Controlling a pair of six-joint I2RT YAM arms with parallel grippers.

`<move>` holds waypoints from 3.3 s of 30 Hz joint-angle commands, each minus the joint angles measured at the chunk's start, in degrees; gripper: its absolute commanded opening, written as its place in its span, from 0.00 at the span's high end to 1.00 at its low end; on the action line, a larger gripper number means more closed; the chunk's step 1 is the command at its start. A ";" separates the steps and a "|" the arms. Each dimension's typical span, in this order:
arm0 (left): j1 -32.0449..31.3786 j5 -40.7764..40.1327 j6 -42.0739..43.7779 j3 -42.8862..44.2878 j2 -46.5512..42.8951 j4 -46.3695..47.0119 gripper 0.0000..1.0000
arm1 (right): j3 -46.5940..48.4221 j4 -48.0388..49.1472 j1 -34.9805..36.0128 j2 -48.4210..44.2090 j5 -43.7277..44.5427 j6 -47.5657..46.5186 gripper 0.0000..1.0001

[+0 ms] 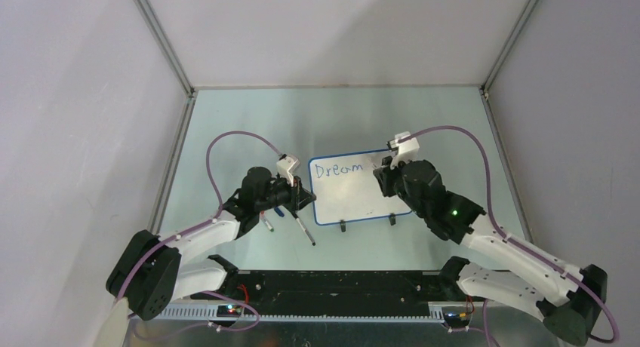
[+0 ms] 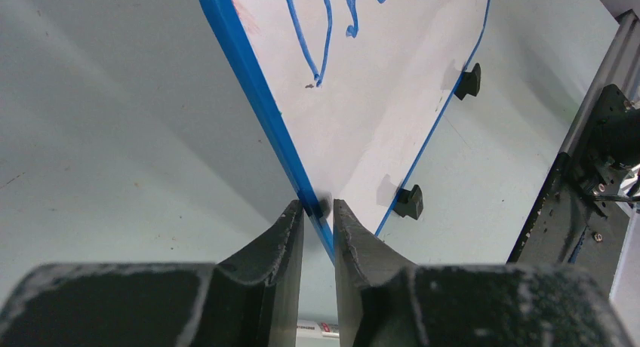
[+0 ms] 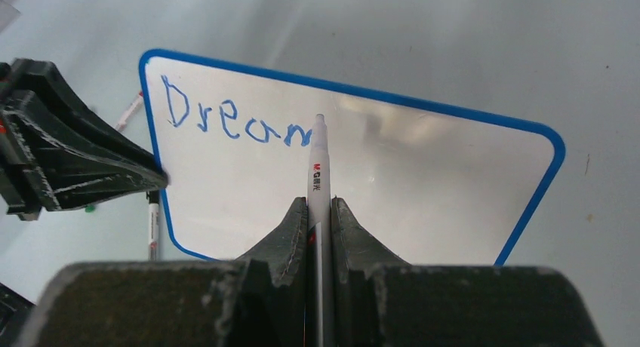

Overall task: Write a sentence on the whiteboard
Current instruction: Write a sentence with the whiteboard marker.

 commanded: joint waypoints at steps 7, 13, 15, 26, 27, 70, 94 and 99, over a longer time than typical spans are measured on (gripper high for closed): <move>-0.53 0.37 1.48 0.61 -1.28 1.03 0.75 | -1.88 4.47 -0.92 0.01 0.48 -0.80 1.00; -0.51 0.40 1.45 0.60 -1.34 1.06 0.75 | -1.88 4.81 -0.73 1.76 -0.33 -1.07 1.00; -0.52 0.41 1.42 0.64 -1.37 1.04 0.76 | -1.88 4.98 -0.70 2.09 -0.61 -1.15 1.00; -0.48 0.45 1.40 0.60 -1.24 1.03 0.75 | -1.88 4.47 -0.79 3.27 0.68 -0.96 1.00; -0.49 0.40 1.46 0.60 -1.23 1.04 0.76 | -1.88 4.39 -0.78 3.36 0.78 -0.93 1.00; -0.48 0.38 1.48 0.60 -1.28 1.05 0.75 | -1.35 5.39 -2.44 6.15 0.80 0.05 1.00; -0.48 0.26 1.48 0.51 -1.61 0.93 0.75 | -1.36 1.19 -3.25 5.00 -2.10 0.10 1.00; -0.57 0.26 1.55 0.43 -1.59 0.96 0.75 | -1.36 0.76 -3.41 4.86 -0.32 0.26 1.00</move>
